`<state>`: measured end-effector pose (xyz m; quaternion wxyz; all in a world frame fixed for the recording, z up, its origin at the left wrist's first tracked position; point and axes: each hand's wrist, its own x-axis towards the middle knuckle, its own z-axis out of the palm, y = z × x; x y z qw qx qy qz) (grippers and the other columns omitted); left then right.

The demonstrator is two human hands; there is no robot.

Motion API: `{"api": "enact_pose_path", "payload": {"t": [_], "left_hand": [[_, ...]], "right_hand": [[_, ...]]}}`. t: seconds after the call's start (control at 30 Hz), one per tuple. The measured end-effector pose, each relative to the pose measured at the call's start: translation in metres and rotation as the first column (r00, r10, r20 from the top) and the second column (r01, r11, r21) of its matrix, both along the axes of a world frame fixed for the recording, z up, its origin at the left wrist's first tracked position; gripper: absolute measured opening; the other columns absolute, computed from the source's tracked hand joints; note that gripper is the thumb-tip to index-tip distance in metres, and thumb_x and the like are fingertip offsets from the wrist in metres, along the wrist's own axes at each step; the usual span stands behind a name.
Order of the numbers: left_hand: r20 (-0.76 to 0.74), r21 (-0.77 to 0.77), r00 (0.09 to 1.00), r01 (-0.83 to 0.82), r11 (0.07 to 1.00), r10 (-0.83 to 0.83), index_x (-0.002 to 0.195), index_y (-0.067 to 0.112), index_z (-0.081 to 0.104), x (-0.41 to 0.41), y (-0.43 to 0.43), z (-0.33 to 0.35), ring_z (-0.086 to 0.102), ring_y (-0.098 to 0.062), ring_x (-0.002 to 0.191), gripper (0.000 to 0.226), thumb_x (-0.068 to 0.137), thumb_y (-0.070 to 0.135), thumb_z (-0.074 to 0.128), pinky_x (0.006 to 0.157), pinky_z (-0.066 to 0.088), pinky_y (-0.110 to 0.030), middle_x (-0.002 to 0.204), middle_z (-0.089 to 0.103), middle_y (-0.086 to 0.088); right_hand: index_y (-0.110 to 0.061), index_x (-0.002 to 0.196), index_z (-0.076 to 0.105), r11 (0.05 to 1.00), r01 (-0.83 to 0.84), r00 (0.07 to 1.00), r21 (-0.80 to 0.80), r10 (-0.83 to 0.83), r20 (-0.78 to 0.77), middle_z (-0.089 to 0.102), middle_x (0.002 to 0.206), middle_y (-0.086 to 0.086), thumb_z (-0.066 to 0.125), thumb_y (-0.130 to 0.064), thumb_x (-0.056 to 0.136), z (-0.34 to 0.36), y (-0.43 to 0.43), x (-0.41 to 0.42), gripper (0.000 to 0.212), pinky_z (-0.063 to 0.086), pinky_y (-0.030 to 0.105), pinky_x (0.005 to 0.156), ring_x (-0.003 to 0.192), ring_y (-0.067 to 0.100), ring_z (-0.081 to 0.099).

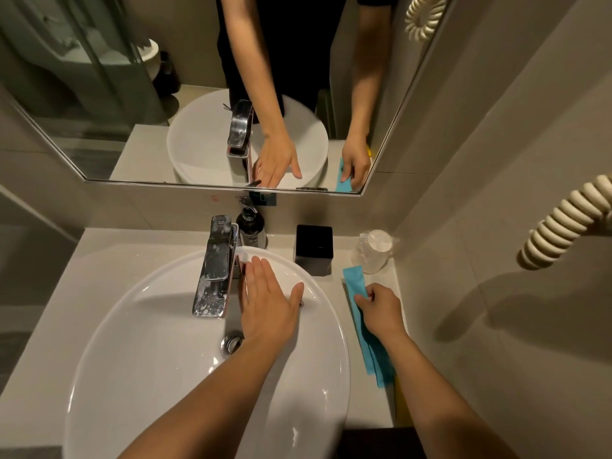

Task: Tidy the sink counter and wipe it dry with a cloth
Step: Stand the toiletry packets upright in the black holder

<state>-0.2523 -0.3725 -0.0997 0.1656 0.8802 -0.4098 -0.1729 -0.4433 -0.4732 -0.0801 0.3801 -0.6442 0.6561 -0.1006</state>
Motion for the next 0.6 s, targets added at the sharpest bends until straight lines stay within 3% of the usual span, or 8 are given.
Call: {"api": "enact_pose_path", "payload": {"t": [0.1,0.27,0.37,0.47,0.6], "left_hand": [[-0.009,0.000,1.000,0.003,1.000,-0.003,0.161,0.011,-0.011,0.001,0.000,-0.001,-0.013,-0.021,0.157,0.093,0.099,0.068,0.029,0.124,0.000,-0.038,0.171,-0.013,-0.007],[-0.005,0.002,1.000,0.008,1.000,-0.008,0.161,0.011,-0.012,0.001,0.001,0.002,-0.013,-0.022,0.157,0.094,0.099,0.069,0.028,0.124,0.000,-0.038,0.171,-0.014,-0.007],[-0.007,0.003,1.000,0.014,1.000,-0.014,0.160,0.011,-0.013,0.001,0.001,0.005,-0.014,-0.022,0.157,0.093,0.099,0.068,0.027,0.123,-0.003,-0.037,0.171,-0.015,-0.007],[-0.003,0.005,1.000,0.017,1.000,-0.017,0.160,0.010,-0.014,0.001,0.001,0.006,-0.014,-0.022,0.157,0.093,0.100,0.067,0.028,0.123,-0.006,-0.036,0.170,-0.016,-0.007],[0.006,-0.001,1.000,0.025,1.000,-0.025,0.160,0.010,-0.014,0.002,0.001,0.005,-0.015,-0.022,0.157,0.093,0.100,0.067,0.027,0.123,-0.006,-0.036,0.170,-0.015,-0.008]], "right_hand": [[-0.009,0.085,0.060,0.997,0.065,0.988,-0.033,-0.060,0.140,0.066,0.081,0.004,0.063,-0.024,0.099,0.028,0.004,-0.003,0.021,0.053,0.031,0.065,0.075,0.021,0.064],[-0.008,0.090,0.061,0.966,0.157,0.917,-0.206,-0.065,0.394,0.061,0.076,-0.004,0.063,-0.020,0.098,0.083,0.007,0.005,0.015,0.046,0.013,0.058,0.064,0.000,0.055],[-0.007,0.085,0.059,0.936,0.201,0.846,-0.288,-0.019,0.532,0.053,0.067,-0.011,0.064,-0.015,0.098,0.120,0.001,0.023,0.016,0.043,0.013,0.059,0.060,0.001,0.047],[-0.007,0.091,0.062,0.907,0.236,0.778,-0.350,0.040,0.628,0.062,0.077,-0.007,0.065,-0.013,0.097,0.148,-0.009,0.052,0.009,0.049,0.015,0.064,0.069,0.001,0.056],[-0.010,0.094,0.062,0.899,0.209,0.747,-0.386,0.108,0.656,0.062,0.080,-0.008,0.064,-0.011,0.097,0.150,-0.022,0.092,0.004,0.048,0.012,0.064,0.068,-0.005,0.057]]}}
